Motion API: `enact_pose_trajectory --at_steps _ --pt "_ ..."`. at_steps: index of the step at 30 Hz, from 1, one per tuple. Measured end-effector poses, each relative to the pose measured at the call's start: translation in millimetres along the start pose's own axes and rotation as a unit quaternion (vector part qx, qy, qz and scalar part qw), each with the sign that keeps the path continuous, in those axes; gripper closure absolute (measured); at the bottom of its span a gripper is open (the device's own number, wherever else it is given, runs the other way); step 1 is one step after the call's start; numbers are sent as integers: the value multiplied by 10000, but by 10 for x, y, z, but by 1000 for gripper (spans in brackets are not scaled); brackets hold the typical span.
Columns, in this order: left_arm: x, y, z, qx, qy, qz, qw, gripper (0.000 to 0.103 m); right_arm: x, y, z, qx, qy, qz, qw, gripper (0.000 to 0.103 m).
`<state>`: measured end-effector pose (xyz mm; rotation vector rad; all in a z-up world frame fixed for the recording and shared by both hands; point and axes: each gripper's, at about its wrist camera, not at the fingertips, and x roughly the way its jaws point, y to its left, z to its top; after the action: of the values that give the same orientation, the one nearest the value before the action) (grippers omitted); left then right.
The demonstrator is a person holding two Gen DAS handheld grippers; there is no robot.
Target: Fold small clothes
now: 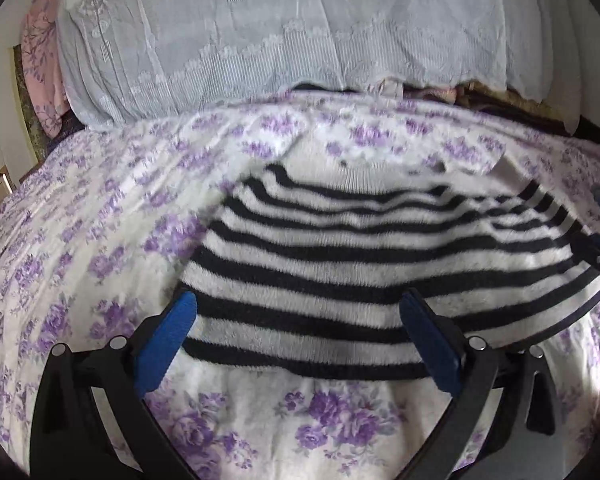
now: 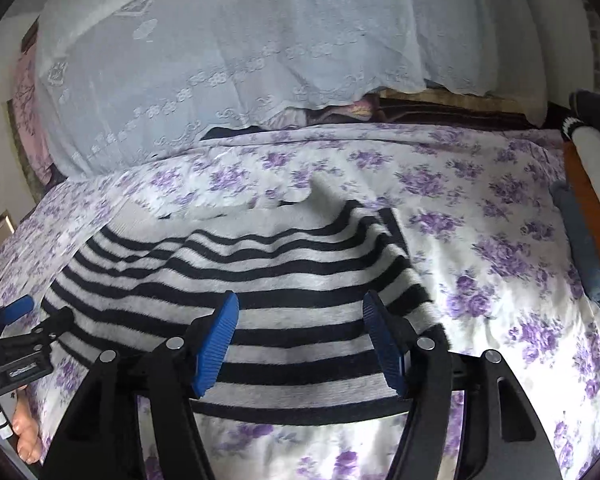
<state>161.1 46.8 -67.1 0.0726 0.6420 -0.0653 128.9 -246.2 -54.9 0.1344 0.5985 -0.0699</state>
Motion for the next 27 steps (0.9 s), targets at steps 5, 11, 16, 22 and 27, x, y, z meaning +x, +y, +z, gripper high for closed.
enact_pose_trajectory --at_steps 5,11,16,22,27 --pt "496 93 6 -45 867 329 9957 4 347 -482 -66 756 604 -86 9953 68" --pt "413 283 85 -581 839 85 9947 5 122 -430 6 815 189 -44 9965 79" --pt "113 -172 409 -20 376 -193 9991 5 69 243 245 30 201 730 9971 78" --pt "649 -627 549 489 774 239 9955 5 668 655 254 -156 907 780 9927 84" --pt "1013 -473 474 60 990 -130 9950 4 916 652 171 -220 1068 796 9908 84"
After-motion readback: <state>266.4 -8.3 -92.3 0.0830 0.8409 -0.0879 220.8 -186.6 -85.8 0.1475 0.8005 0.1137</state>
